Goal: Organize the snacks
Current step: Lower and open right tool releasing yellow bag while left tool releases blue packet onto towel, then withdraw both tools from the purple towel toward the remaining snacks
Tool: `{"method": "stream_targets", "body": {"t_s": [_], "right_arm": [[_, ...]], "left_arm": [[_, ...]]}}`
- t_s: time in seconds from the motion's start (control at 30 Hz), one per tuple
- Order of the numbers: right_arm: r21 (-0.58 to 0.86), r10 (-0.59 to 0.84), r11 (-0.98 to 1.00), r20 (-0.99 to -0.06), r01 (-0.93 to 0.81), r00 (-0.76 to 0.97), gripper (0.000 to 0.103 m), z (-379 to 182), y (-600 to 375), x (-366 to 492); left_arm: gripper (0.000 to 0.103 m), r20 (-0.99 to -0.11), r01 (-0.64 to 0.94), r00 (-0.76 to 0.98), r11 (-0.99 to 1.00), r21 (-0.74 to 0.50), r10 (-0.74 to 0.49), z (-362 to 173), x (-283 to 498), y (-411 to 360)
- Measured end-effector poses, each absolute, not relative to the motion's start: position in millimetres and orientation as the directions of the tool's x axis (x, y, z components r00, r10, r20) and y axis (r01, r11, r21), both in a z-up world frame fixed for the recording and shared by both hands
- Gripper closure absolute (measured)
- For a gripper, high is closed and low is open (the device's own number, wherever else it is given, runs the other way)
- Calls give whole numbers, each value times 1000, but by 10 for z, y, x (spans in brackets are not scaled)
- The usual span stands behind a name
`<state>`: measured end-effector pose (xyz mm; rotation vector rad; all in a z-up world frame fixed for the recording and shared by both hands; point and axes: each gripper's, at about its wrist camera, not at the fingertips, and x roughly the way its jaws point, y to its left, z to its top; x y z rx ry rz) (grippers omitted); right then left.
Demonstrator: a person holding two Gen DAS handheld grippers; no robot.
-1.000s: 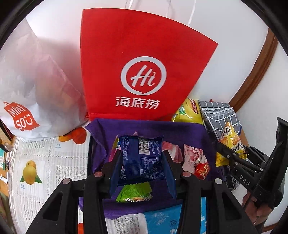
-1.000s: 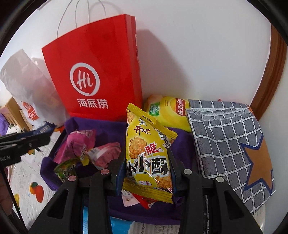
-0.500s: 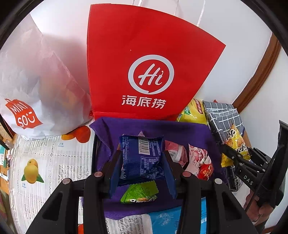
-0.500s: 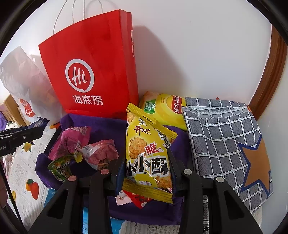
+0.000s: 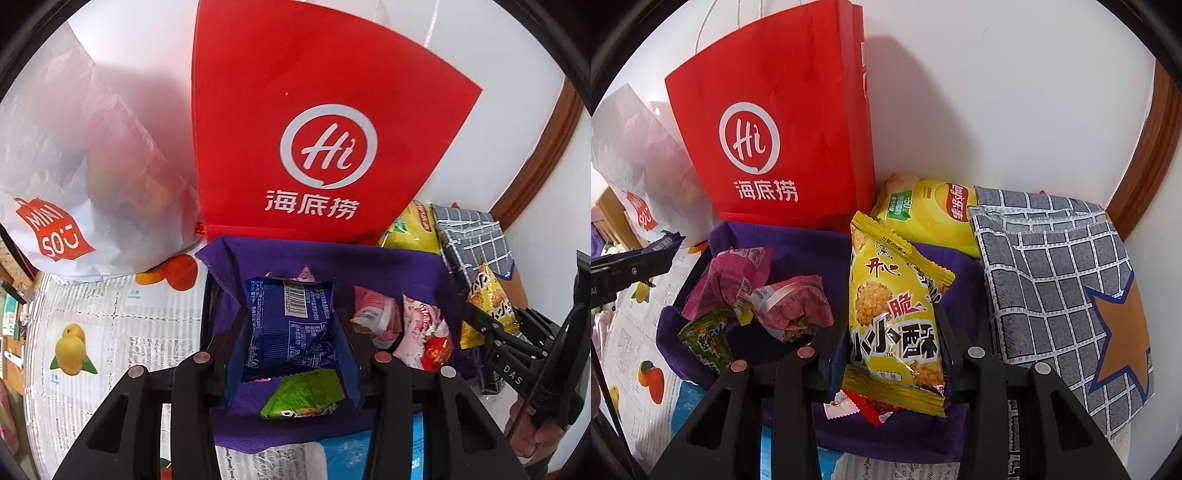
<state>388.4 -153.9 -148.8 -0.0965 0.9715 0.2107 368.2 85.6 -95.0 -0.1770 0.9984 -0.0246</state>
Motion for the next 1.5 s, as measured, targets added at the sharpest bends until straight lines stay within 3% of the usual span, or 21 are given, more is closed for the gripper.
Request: {"method": "stream_targets", "body": {"t_s": [0.7,0.83,1.17,1.23,1.33,1.5], "right_arm": [[-21,111,960,-888,-281,446,62,-1829,-1284,3931],[-29,111,953,-891,-300,439,51,-1824,-1244,3909],[-39,114,958,-855,-283,506,48,-1511,-1303,3799],[-37,118,960,-843,-276,525,48,-1428,-1311,3770],[-40,118,962,-831,-270,544,48,-1342,-1304,3727],[-30,118,972,-797,-234,593,48,-1128,-1330,3597]], "left_arm": [[61,-880,32,451,988,-150,-148,-1211,3752,520],[61,-887,28,439,989,-145,-142,-1248,3760,524],[59,-896,35,415,987,-157,-157,-1307,3801,502],[58,-897,35,409,985,-169,-168,-1301,3810,503],[43,-901,23,403,986,-164,-159,-1259,3799,515],[37,-877,32,435,977,-209,-202,-1052,3704,551]]}}
